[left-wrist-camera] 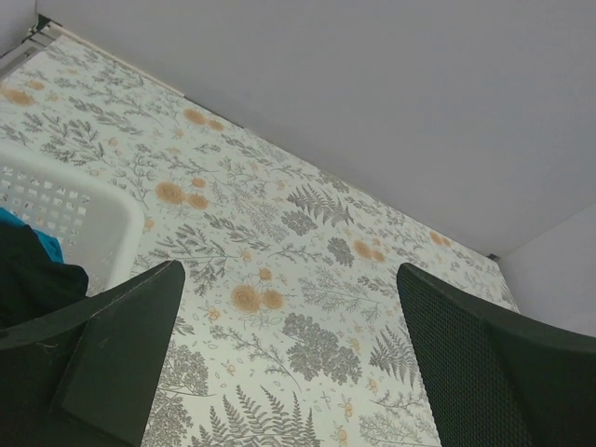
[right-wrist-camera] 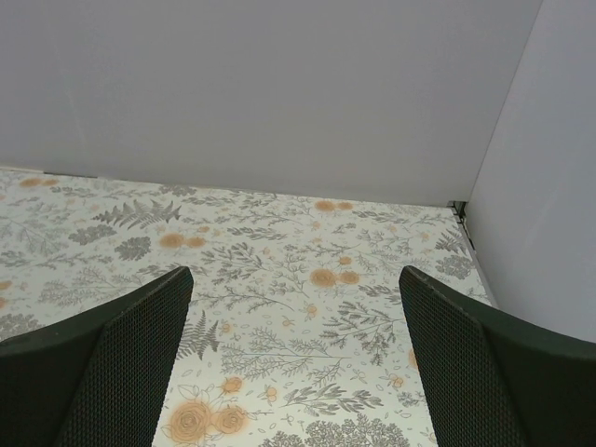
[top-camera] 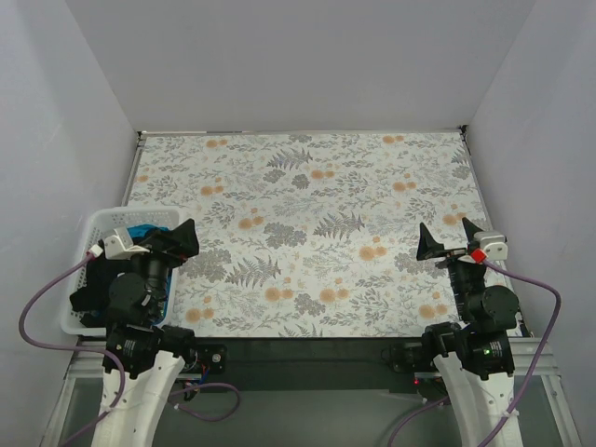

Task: Fold and stack the t-shirts
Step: Grab the tshirt from the pile, then move the tshirt to the center of the board, then flatten the tshirt out

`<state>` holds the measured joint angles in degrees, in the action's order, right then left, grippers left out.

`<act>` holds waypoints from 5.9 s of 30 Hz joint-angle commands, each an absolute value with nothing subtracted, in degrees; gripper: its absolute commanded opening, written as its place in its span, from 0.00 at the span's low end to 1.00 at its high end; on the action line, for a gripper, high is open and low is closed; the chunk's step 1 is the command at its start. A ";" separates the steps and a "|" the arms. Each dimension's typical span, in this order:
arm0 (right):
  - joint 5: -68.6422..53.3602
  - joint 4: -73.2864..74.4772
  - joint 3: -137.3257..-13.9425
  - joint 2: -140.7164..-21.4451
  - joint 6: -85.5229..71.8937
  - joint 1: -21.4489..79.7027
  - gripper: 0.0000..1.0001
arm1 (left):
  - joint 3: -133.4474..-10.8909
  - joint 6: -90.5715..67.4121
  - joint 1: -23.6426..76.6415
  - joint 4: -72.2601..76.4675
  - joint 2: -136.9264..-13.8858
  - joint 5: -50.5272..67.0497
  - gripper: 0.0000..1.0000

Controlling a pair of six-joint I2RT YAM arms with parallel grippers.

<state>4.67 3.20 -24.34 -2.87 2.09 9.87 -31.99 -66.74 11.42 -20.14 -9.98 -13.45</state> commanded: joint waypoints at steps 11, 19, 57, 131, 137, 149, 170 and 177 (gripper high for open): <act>5.98 0.61 -21.62 -3.51 -0.97 11.51 0.98 | -40.93 -83.04 11.25 -28.97 -43.30 -19.84 0.98; 6.77 0.53 -21.01 -2.72 -0.26 13.36 0.98 | -60.19 -90.44 7.04 -43.59 -70.55 -29.53 0.98; 2.46 0.62 -20.92 -8.70 1.67 15.56 0.98 | -60.54 -87.90 -8.28 -41.13 -68.38 -46.13 0.00; 19.51 16.17 -77.68 -110.21 10.46 48.78 0.10 | -37.71 -78.66 27.95 -19.86 -54.49 -17.75 0.82; 16.01 20.47 -86.64 -106.45 8.97 51.68 0.01 | -37.09 -78.75 28.04 -19.78 -53.00 -17.93 0.82; -8.85 24.61 -98.10 -99.93 -2.80 51.94 0.32 | -35.25 -79.71 28.12 -17.40 -49.92 -16.44 0.82; -5.87 17.67 -55.98 -87.53 -7.99 20.24 0.64 | -35.15 -87.63 28.04 -26.28 -60.72 -10.11 0.81; -8.88 14.68 -59.23 -98.77 -10.81 11.96 0.63 | -36.30 -89.82 28.12 -25.75 -66.53 -10.98 0.81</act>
